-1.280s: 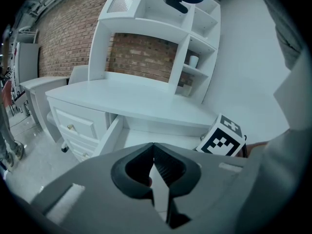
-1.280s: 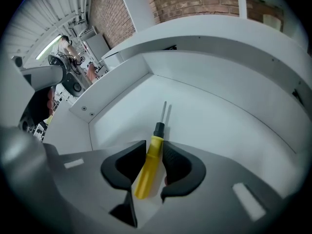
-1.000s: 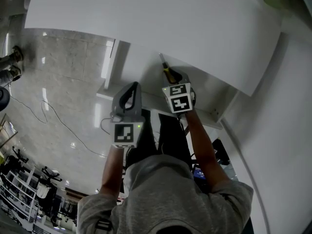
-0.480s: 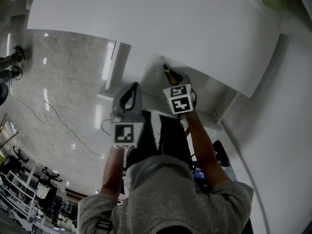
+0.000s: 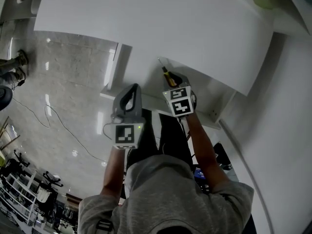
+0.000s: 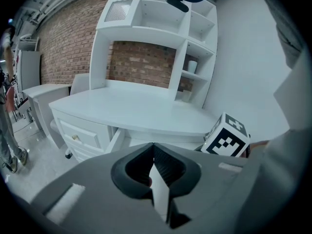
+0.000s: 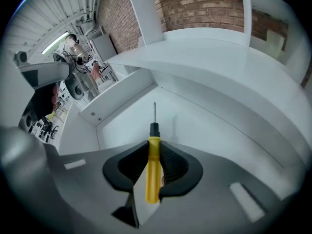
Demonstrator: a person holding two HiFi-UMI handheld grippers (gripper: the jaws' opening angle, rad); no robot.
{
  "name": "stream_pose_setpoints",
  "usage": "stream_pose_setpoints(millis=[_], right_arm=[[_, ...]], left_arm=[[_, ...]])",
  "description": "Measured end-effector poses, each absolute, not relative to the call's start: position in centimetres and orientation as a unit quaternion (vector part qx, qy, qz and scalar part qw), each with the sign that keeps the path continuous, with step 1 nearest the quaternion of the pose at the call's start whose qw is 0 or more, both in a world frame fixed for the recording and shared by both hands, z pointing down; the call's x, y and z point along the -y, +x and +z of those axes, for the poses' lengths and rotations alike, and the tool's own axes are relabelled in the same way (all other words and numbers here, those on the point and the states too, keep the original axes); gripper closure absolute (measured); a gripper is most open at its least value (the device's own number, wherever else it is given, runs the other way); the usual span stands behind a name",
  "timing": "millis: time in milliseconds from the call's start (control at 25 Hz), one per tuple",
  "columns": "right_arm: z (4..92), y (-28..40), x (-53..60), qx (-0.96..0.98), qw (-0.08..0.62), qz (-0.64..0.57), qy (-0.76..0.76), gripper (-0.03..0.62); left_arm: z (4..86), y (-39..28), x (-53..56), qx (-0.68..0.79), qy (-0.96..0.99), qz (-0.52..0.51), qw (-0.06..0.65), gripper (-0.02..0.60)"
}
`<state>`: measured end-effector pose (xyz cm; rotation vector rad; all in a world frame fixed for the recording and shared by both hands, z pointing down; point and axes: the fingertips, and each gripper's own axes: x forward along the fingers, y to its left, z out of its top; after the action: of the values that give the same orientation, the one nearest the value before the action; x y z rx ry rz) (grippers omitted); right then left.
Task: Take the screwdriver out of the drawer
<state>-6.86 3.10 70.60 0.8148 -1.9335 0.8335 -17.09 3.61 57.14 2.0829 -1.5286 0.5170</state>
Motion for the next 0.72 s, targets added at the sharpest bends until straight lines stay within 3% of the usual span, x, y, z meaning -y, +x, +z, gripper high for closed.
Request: stream_pose_setpoints(millis=[720], right_arm=[[61.1,-5.7,-3.5,0.797,0.379,0.307,0.355,0.517]], left_arm=[[49.7,-15.7,-3.2,0.563,0.783,0.171,0.199,0.569]])
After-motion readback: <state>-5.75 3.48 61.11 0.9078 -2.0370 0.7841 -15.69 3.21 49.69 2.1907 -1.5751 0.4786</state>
